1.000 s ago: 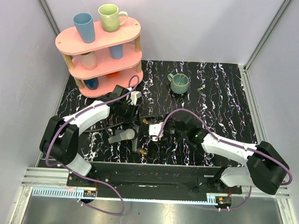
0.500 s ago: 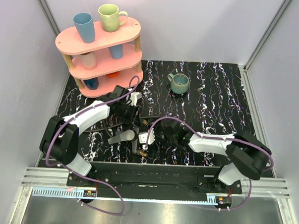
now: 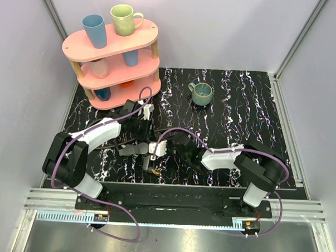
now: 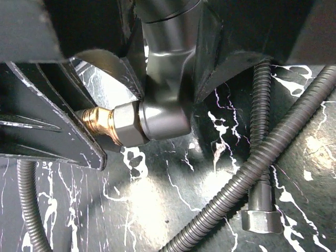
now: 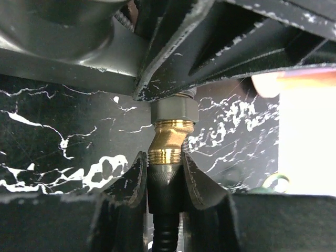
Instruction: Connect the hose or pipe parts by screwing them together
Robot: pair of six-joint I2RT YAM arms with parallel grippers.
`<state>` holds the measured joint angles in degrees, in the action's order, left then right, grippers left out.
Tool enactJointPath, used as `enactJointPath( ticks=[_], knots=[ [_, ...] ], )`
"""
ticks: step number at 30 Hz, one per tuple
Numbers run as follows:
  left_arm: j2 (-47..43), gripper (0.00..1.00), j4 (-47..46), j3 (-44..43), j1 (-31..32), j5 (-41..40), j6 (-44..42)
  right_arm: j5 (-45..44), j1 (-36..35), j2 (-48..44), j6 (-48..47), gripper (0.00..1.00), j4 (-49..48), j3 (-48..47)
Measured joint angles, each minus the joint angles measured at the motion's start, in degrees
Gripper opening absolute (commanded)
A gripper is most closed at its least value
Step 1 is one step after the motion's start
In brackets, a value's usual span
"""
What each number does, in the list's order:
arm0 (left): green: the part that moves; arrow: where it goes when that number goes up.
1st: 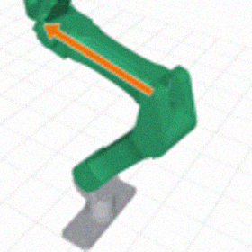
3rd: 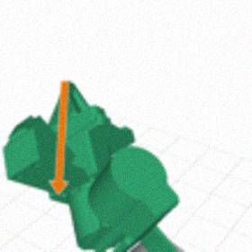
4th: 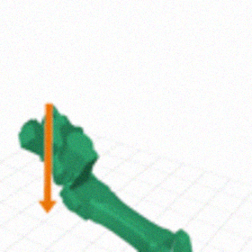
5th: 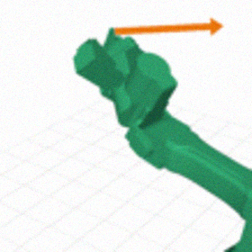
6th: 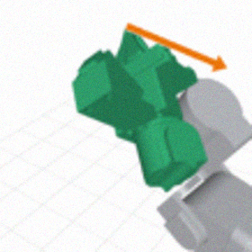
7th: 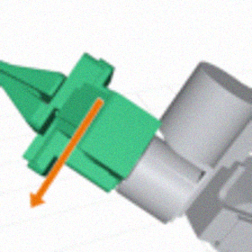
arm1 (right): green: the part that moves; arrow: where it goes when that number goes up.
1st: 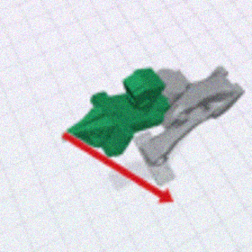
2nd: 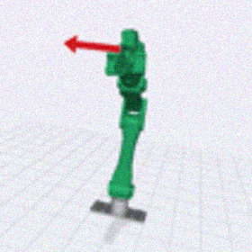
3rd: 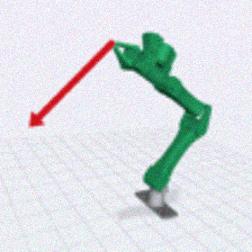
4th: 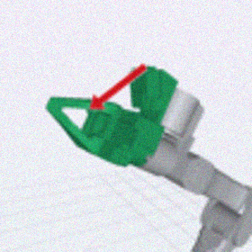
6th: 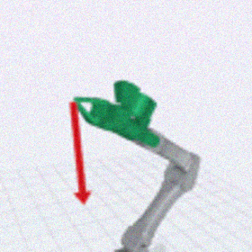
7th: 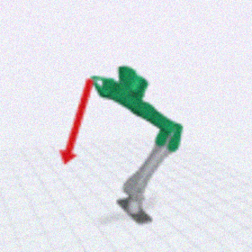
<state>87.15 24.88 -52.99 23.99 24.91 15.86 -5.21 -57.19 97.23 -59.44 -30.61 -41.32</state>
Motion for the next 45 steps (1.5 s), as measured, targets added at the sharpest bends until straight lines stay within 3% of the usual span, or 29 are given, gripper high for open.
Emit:
enactJointPath(
  ticks=[13, 34, 41, 45],
  knots=[
    [-1.6, 0.00, -9.0, 4.5, 3.0, -6.1, 2.4, 9.7, 6.0, 0.7, 26.9, 0.00, 0.5, -0.5],
    [-7.1, 0.00, -15.3, 9.0, 4.8, -11.6, 2.1, 38.3, 18.4, 4.2, 60.4, 0.00, 7.0, -8.8],
    [-11.5, 0.00, -19.3, 12.7, 5.2, -13.8, 2.0, 46.1, 21.4, 7.1, 78.1, 0.00, 5.6, -11.8],
    [-13.2, 0.00, -20.9, 14.4, 5.2, -15.2, 2.5, 50.9, 23.3, 10.9, 91.3, 0.00, -1.4, -12.1]
  ],
)
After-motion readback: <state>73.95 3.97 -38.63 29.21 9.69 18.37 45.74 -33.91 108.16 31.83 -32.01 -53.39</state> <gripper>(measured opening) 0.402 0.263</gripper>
